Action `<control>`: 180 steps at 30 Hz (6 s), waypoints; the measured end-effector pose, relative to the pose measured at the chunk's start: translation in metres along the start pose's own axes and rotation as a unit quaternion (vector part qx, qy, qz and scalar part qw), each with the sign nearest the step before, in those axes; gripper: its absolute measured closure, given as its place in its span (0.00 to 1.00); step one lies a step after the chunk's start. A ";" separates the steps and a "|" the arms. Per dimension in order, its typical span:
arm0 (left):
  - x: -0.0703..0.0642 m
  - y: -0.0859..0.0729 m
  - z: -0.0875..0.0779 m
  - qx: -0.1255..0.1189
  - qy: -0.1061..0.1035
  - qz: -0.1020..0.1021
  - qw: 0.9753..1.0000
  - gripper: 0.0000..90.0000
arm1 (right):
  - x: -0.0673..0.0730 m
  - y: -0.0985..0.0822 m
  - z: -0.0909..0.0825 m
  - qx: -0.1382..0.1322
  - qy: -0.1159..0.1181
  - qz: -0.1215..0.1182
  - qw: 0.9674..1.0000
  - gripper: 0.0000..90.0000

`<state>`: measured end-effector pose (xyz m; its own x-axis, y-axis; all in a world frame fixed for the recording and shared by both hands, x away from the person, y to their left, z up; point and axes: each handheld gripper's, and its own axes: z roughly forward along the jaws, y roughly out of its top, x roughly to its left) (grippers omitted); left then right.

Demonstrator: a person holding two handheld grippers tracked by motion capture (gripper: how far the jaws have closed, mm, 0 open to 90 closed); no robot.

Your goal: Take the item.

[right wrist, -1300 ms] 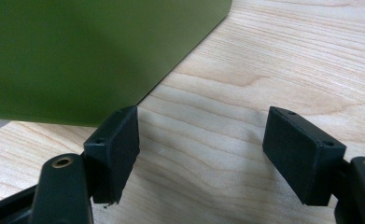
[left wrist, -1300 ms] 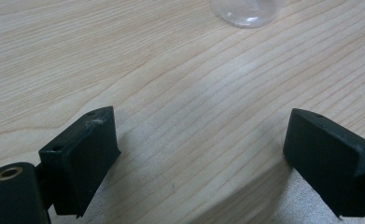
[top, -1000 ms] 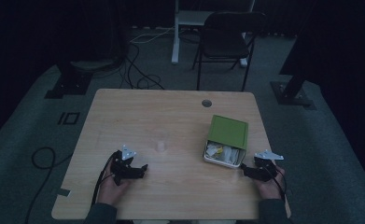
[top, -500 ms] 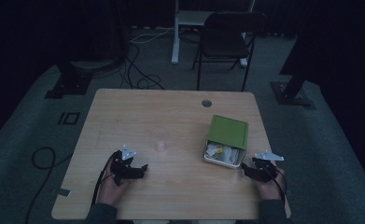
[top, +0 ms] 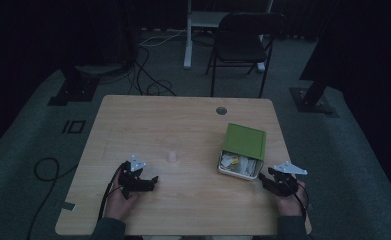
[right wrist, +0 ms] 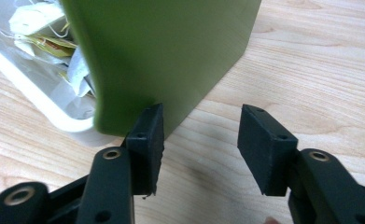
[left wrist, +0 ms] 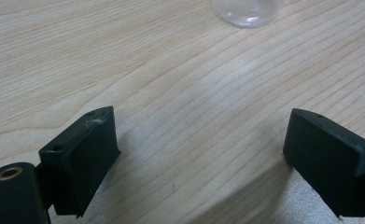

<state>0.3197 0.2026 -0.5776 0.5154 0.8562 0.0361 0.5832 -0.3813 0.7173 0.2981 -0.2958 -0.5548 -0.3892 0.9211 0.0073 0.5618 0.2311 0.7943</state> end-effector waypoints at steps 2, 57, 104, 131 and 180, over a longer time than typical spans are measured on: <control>0.000 0.000 0.000 0.000 0.000 0.000 1.000 0.12 | 0.001 0.000 -0.001 0.000 -0.002 -0.001 1.000 0.57; 0.000 0.000 0.000 0.000 0.000 0.000 1.000 0.12 | 0.056 0.036 -0.044 -0.062 0.079 -0.065 0.993 0.67; 0.000 0.000 0.000 0.000 0.000 0.000 1.000 0.12 | 0.080 0.030 0.013 -0.020 0.107 -0.097 0.989 0.60; 0.000 0.000 0.000 0.000 0.000 0.000 1.000 0.12 | 0.099 0.020 -0.009 -0.015 0.159 -0.127 0.979 0.77; -0.001 0.000 0.000 0.000 0.002 -0.001 1.000 0.12 | 0.119 0.050 0.011 -0.037 -0.042 -0.103 0.993 0.62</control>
<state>0.3192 0.2023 -0.5775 0.5115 0.8585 0.0364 0.5851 -0.3790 0.7170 0.2881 -0.1714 -0.5206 -0.4258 0.8806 -0.2079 0.4206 0.3961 0.8162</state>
